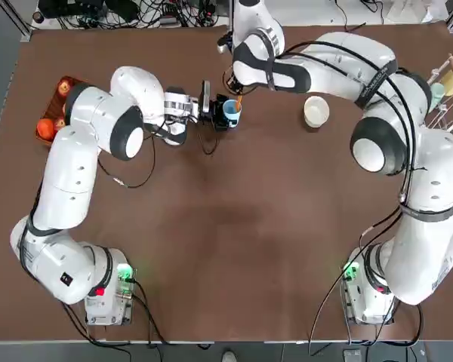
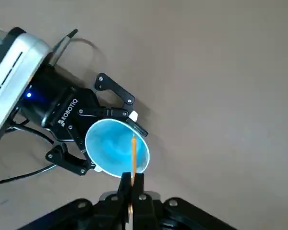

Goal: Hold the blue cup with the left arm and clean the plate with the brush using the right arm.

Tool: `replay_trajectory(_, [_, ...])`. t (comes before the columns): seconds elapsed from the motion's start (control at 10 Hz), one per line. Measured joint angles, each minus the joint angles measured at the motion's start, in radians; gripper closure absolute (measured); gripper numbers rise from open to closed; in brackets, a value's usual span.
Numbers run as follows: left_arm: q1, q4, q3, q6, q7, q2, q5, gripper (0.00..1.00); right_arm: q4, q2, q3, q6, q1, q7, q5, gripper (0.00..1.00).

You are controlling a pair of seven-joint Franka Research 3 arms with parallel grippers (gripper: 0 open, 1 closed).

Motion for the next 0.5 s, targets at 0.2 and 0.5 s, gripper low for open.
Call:
replay_trajectory(0.2, [0.000, 0.000, 0.000, 0.000, 0.000, 0.000, 0.000, 0.33, 0.002, 0.000, 0.002, 0.004, 0.002, 0.030, 0.002, 0.95])
replay_trajectory(0.5, [0.000, 0.000, 0.001, 0.000, 0.000, 0.000, 0.000, 0.33, 0.011, 0.000, 0.006, 0.058, 0.002, 0.049, 0.020, 0.95])
